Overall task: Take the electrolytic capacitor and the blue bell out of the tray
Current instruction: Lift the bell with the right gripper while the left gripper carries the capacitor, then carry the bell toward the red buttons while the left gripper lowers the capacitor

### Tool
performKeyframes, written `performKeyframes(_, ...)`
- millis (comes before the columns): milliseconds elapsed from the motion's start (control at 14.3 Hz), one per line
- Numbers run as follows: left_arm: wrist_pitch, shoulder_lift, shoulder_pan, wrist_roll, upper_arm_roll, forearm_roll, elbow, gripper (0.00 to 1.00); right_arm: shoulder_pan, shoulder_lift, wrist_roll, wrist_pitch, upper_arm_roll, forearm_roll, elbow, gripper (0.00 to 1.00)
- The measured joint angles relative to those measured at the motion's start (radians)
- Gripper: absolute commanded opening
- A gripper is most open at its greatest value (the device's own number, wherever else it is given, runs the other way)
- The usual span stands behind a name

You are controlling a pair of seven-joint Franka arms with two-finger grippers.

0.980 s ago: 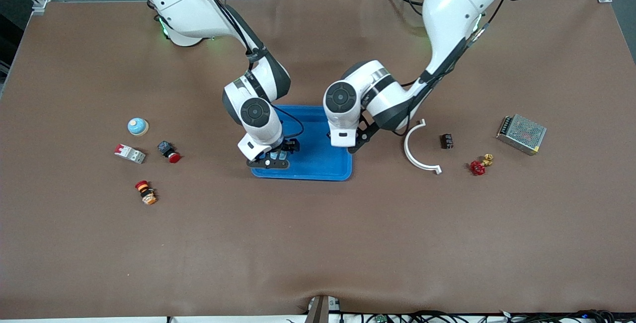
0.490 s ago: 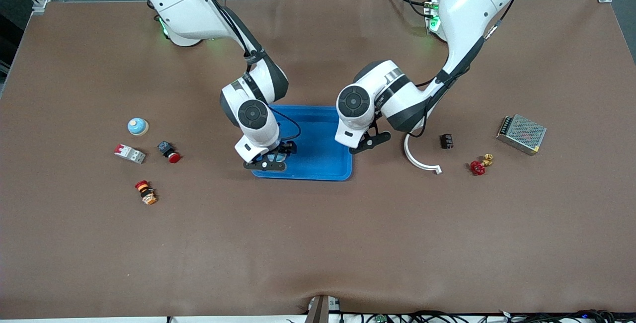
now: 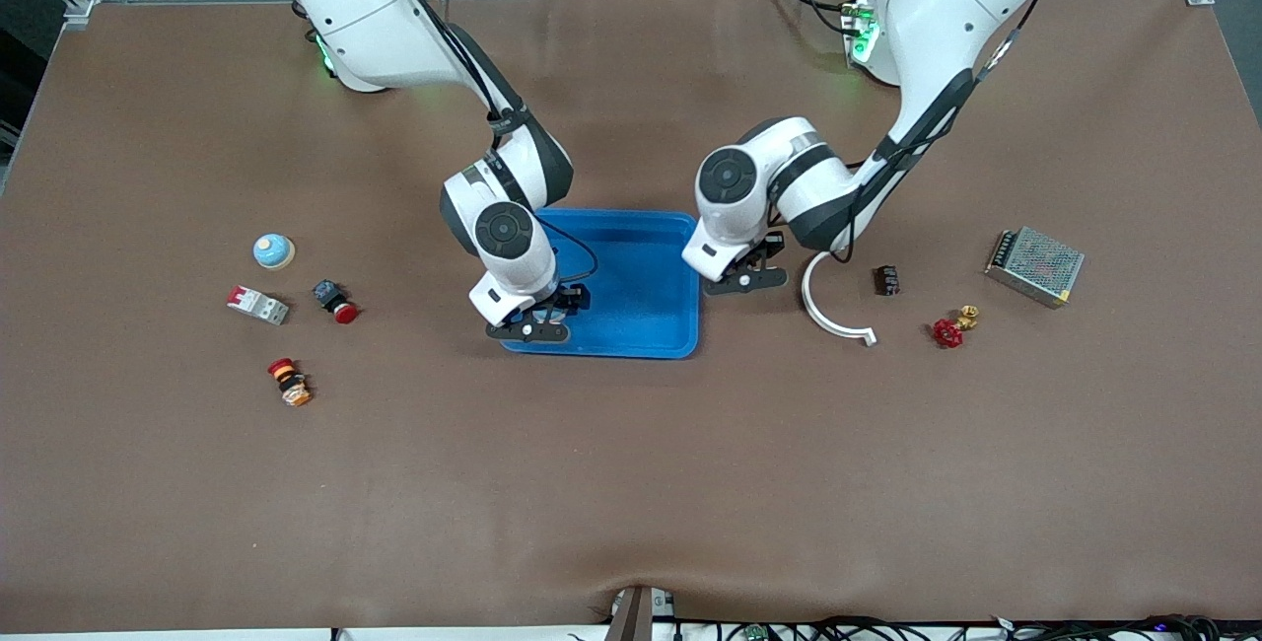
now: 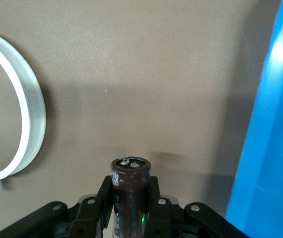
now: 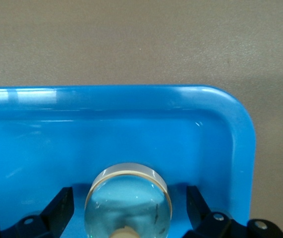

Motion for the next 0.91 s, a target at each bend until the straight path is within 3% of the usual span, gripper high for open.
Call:
performKeyframes(70, 0.059, -0.027, 0.024, 0.001, 0.000, 0.017, -0.054, 0.00, 0.000, 0.000, 0.000, 0.000, 0.000, 0.000, 0.000, 0.56)
performKeyframes(140, 0.113, -0.051, 0.050, 0.003, -0.001, 0.039, -0.102, 0.00, 0.000, 0.000, 0.000, 0.000, 0.000, 0.000, 0.001, 0.46)
performKeyframes(280, 0.208, -0.083, 0.100, 0.003, -0.001, 0.091, -0.177, 0.00, 0.000, 0.000, 0.000, 0.000, 0.000, 0.000, 0.005, 0.37)
performKeyframes(420, 0.285, -0.099, 0.143, 0.005, -0.001, 0.129, -0.233, 0.00, -0.001, -0.002, 0.000, 0.000, -0.001, 0.000, 0.011, 0.32)
performKeyframes(700, 0.336, -0.101, 0.167, 0.017, -0.001, 0.135, -0.260, 0.00, -0.004, -0.003, 0.000, -0.017, -0.003, 0.000, 0.017, 0.32)
performKeyframes(910, 0.362, -0.099, 0.176, 0.022, -0.001, 0.135, -0.265, 0.00, -0.009, -0.033, -0.019, -0.175, -0.005, 0.000, 0.072, 0.32)
